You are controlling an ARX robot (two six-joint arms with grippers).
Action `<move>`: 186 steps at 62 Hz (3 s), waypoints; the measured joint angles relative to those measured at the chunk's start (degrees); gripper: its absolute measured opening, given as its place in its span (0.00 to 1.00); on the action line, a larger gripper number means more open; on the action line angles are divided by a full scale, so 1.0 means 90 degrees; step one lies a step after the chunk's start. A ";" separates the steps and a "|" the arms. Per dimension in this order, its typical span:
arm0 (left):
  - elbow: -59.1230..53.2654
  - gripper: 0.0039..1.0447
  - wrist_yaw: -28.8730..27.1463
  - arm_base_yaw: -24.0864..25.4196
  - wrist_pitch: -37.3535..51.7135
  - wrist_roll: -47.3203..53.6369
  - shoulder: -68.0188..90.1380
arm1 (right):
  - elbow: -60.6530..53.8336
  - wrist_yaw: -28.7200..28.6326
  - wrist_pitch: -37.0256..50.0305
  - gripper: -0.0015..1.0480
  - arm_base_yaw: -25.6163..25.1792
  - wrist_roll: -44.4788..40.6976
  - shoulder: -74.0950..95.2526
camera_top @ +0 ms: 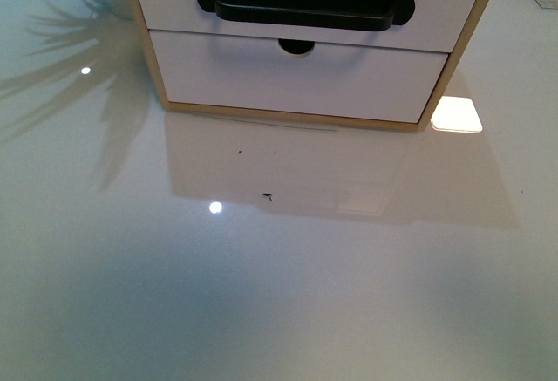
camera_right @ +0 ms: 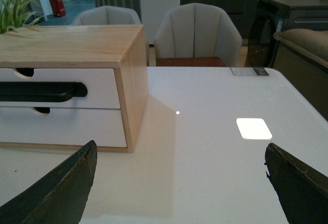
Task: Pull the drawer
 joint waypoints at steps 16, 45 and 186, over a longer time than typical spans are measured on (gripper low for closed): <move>0.0000 0.93 0.0000 0.0000 0.0000 0.0000 0.0000 | 0.0000 0.0000 0.0002 0.91 0.0000 0.0002 0.0000; 0.0000 0.93 0.0000 0.0000 0.0000 0.0000 0.0000 | 0.0000 0.0000 0.0002 0.91 0.0000 0.0002 0.0000; 0.7703 0.93 0.4007 -0.1960 -0.2348 0.6868 1.1290 | 0.5899 -0.2628 -0.1591 0.91 0.1501 -0.5389 0.9510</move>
